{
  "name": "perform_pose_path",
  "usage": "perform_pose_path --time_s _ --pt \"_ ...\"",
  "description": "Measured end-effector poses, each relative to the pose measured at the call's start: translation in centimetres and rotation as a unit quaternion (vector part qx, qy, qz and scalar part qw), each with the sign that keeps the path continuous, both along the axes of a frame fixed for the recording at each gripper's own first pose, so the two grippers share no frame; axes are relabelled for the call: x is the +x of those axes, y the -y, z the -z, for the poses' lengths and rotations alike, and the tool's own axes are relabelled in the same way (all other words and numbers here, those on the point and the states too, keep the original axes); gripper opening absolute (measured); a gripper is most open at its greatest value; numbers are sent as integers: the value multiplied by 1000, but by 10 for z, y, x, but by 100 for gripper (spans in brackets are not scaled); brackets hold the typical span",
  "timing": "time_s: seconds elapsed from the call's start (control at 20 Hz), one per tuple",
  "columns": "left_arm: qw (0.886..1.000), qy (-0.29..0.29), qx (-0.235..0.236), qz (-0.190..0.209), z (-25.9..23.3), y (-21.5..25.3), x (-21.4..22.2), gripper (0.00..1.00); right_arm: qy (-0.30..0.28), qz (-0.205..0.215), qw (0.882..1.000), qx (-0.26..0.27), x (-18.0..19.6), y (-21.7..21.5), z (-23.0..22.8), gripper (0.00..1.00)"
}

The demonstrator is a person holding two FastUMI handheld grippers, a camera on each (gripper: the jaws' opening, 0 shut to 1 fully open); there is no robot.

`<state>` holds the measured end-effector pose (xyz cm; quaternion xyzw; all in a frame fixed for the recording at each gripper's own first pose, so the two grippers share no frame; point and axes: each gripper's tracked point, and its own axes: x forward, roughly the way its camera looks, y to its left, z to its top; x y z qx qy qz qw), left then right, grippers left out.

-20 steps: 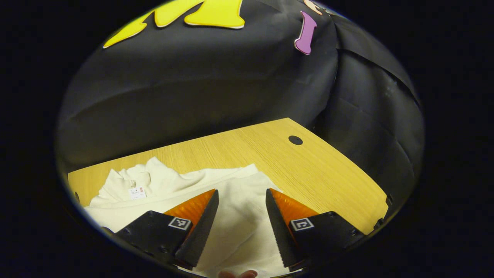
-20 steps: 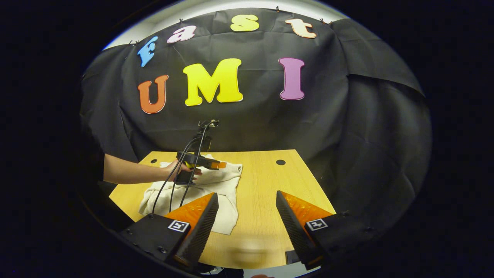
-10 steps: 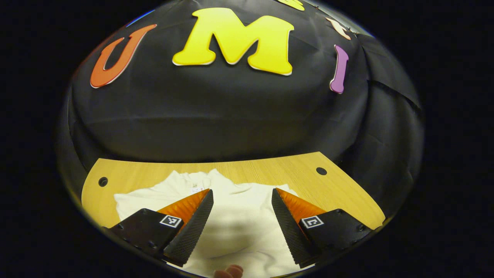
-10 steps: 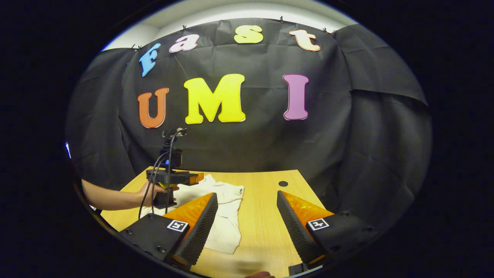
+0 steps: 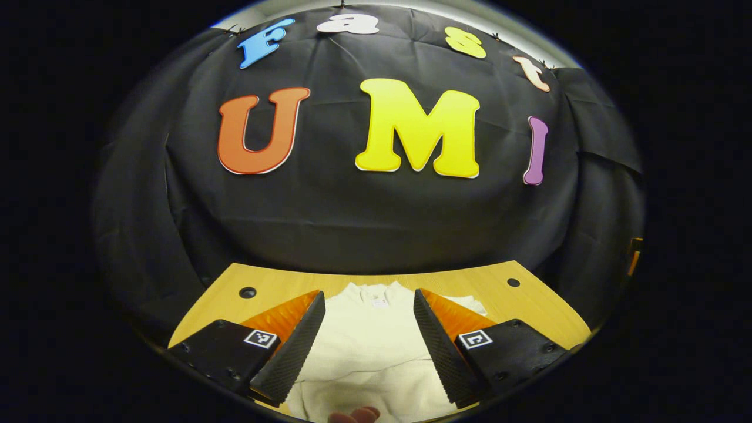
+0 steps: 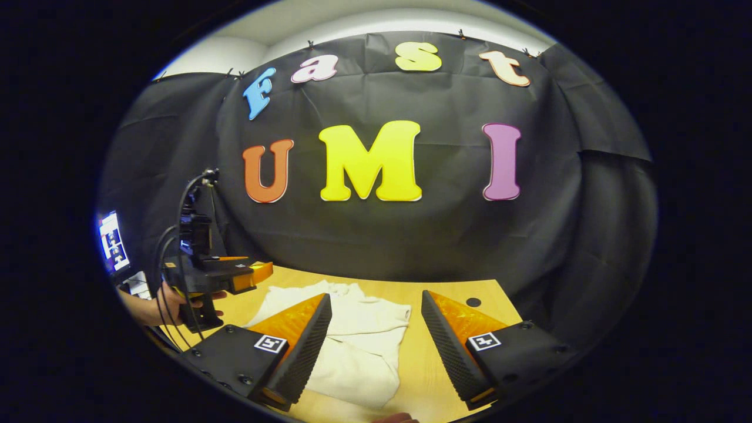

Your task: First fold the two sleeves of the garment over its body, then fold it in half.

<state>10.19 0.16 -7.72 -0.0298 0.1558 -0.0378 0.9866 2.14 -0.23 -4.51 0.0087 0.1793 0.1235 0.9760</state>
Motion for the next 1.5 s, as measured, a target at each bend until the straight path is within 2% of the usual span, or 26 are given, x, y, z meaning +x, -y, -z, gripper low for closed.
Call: perform_pose_path --time_s 0.15,0.3,0.5,0.7,1.0,1.25,1.5 --pt "1000 6 9 -12 -9 -20 -24 96 -11 -17 1000 -3 8 -13 12 96" --pt "1000 -3 7 -19 2 -37 -46 96 -26 -23 999 -16 11 -17 30 96" --pt "998 -55 -6 -23 41 -56 -83 96 -59 -25 998 -20 5 -16 59 96" --pt "992 -129 10 -6 97 -66 -121 96 -132 -20 991 -28 -17 -5 110 94" --pt "973 -230 5 9 152 -74 -170 96 -240 -3 970 -50 -61 29 175 96" --pt "947 -319 -43 7 199 -73 -195 96 -314 11 947 -63 -87 48 225 94" --pt "924 -373 -90 -4 231 -68 -200 96 -382 32 922 -51 -102 49 272 96"
